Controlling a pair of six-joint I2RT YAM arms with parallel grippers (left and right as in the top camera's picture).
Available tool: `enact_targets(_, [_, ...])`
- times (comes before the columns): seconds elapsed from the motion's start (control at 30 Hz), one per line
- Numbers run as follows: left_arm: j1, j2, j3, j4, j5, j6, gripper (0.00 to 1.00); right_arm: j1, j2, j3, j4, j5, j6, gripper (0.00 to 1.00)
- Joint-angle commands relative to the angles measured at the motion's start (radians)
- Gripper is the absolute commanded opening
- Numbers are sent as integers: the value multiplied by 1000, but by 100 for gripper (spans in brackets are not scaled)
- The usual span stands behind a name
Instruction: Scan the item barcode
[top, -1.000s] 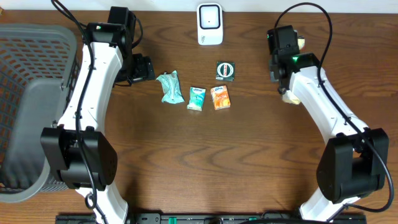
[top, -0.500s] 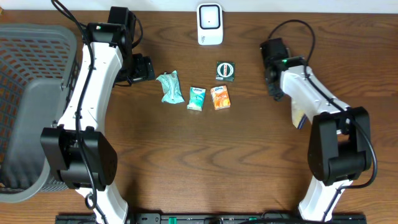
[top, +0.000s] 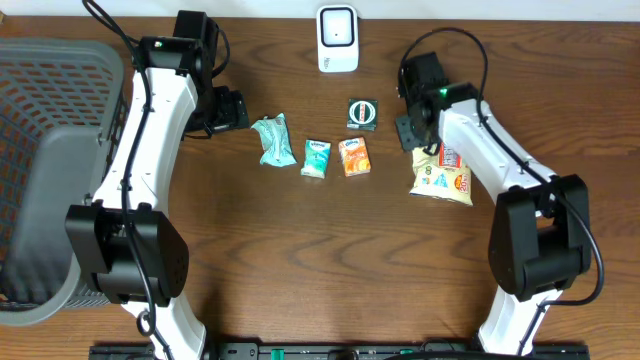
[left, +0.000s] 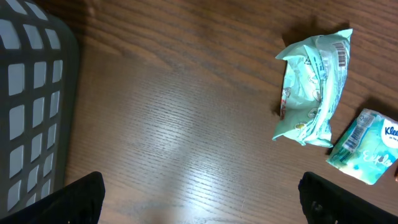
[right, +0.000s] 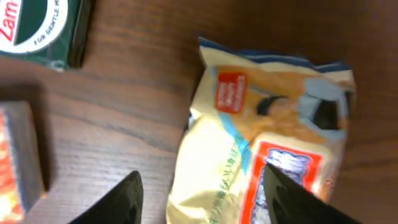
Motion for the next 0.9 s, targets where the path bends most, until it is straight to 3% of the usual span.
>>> enact_targets(0.0, [3, -2, -10, -3, -13, 16, 98, -44, -42, 69, -23, 36, 7, 61])
enact_targets(0.1, [3, -2, -10, -3, -13, 16, 98, -85, -40, 70, -35, 40, 4, 66])
enact_targets(0.43, [3, -2, -10, -3, -13, 16, 98, -204, -16, -14, -84, -162, -16, 67])
enact_targets(0.87, [3, -2, -10, -3, -13, 16, 98, -211, -7, -290, 170, -267, -11, 63])
